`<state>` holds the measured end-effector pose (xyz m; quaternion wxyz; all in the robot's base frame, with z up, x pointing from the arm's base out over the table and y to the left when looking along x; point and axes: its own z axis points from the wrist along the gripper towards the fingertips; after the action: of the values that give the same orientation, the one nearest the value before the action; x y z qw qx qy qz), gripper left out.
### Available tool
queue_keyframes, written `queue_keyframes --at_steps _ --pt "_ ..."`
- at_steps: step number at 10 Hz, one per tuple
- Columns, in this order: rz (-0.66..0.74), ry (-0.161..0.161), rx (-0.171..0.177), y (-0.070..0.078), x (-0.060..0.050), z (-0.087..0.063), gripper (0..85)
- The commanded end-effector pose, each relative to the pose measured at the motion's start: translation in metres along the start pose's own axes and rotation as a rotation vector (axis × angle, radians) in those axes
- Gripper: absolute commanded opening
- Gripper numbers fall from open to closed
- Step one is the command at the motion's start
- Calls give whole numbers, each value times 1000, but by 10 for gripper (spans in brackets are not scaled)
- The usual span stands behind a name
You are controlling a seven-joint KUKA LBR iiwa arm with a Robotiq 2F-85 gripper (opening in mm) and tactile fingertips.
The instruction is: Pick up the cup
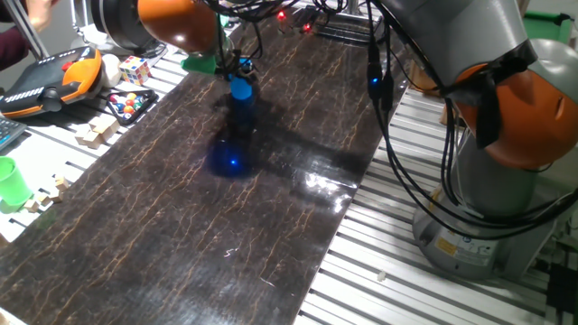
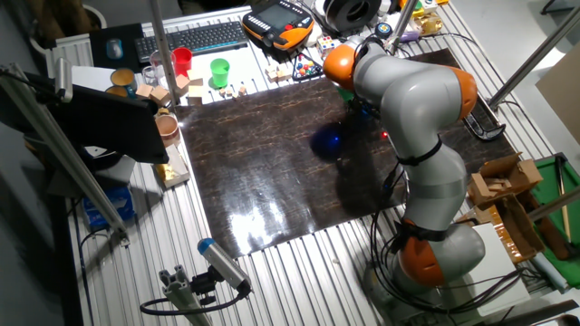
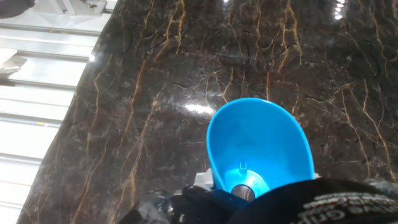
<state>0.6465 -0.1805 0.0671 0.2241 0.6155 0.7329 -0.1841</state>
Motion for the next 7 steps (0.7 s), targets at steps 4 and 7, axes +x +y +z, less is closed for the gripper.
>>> queue_keyframes --at_steps 4,7 --pt "-6 -13 3 -1 0 -6 213" --pt "-2 -4 11 0 2 -17 330"
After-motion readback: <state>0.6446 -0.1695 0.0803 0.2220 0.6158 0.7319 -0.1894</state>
